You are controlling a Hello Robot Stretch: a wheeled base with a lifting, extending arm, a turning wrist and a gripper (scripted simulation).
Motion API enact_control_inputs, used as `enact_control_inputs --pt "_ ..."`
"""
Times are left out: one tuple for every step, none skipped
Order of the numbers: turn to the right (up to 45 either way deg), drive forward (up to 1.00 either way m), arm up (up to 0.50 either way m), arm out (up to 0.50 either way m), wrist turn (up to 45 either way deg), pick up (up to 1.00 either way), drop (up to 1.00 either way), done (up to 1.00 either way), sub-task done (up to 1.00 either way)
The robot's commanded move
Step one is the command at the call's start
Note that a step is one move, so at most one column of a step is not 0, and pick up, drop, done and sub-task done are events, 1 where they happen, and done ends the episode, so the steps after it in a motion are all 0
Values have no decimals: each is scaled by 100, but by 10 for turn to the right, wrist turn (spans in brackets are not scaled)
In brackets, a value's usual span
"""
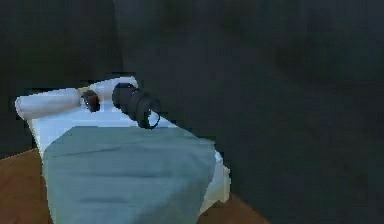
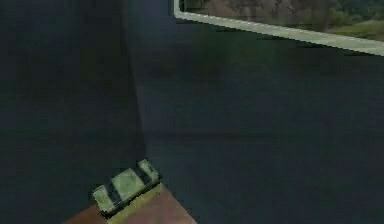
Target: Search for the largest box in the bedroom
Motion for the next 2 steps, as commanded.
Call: enact_control_inputs --pt "-450 0 0 0 0 0 0 0 0" --pt "-450 0 0 0 0 0 0 0 0"
